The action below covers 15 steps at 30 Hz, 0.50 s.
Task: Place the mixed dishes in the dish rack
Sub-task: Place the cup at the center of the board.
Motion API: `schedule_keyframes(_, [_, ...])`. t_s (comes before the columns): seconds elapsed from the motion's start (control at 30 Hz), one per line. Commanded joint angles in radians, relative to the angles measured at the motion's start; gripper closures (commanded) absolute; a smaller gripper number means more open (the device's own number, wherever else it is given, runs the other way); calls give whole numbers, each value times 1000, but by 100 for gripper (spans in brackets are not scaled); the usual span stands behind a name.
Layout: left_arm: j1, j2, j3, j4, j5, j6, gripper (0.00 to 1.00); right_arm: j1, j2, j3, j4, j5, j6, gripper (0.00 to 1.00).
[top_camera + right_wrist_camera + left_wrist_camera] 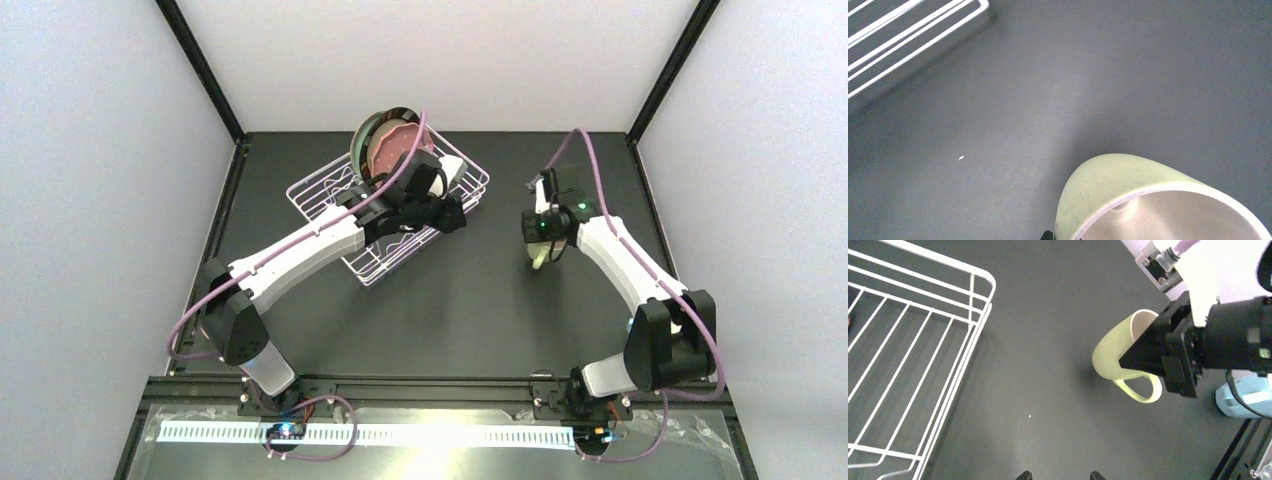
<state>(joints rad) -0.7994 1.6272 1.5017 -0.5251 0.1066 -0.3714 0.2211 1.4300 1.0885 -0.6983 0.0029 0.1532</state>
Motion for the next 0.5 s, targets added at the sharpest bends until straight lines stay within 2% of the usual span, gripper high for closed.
schedule_keyframes(0.0, [45, 11, 38, -99, 54, -28, 35, 98, 6, 40, 23, 8, -85, 100])
schedule_keyframes(0.27, [107, -16, -14, -112, 122, -70, 35, 264, 7, 18, 18, 2, -173, 100])
schedule_keyframes(0.47, [150, -51, -68, -107, 136, -105, 35, 330, 0, -13, 22, -57, -214, 100])
